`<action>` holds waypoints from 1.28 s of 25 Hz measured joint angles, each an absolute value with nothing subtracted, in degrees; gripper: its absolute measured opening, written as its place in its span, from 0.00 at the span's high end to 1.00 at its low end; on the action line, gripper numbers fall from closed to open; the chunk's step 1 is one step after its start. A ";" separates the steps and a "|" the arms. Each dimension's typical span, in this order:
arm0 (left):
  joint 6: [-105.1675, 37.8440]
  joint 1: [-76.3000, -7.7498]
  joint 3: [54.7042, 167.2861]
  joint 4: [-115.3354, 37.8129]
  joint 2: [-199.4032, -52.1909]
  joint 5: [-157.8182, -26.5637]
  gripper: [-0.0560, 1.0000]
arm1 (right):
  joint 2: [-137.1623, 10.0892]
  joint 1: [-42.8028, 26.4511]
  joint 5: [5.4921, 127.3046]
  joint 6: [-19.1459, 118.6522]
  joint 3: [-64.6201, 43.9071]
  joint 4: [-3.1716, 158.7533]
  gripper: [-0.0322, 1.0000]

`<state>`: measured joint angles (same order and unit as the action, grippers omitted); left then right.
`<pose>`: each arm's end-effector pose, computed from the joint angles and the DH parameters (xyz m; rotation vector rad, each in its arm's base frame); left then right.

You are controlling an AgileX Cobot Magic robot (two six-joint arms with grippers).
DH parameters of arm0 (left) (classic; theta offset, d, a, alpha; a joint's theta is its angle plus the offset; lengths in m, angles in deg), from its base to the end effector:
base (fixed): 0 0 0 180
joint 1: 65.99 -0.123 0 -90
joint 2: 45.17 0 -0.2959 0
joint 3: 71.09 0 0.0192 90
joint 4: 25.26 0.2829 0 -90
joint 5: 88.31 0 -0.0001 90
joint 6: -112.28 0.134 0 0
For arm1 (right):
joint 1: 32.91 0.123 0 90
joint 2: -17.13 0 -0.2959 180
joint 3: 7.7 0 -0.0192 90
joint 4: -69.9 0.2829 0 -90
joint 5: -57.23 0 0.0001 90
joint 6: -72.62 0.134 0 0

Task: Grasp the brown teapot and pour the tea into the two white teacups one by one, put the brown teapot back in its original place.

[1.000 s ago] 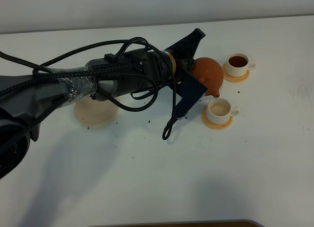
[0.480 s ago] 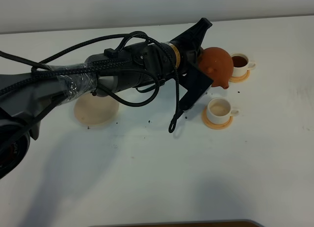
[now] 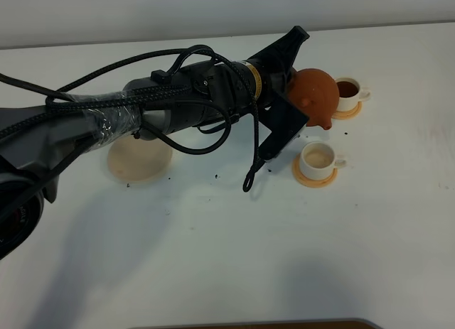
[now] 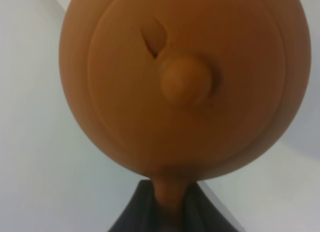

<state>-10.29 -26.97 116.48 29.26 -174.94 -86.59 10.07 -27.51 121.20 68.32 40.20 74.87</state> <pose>0.4280 -0.3509 0.1465 2.1361 0.5376 0.7159 0.0427 0.0145 0.2730 -0.1836 2.0665 0.1160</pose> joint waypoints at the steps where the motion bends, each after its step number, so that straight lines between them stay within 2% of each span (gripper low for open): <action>1: -10.16 -26.97 116.48 29.26 -174.94 -86.59 0.81 | 10.07 -27.51 121.20 68.32 40.20 74.87 0.60; 32: -0.93 -26.97 116.54 29.49 -176.55 -83.58 0.81 | 10.07 -27.51 121.20 68.32 40.20 74.87 0.60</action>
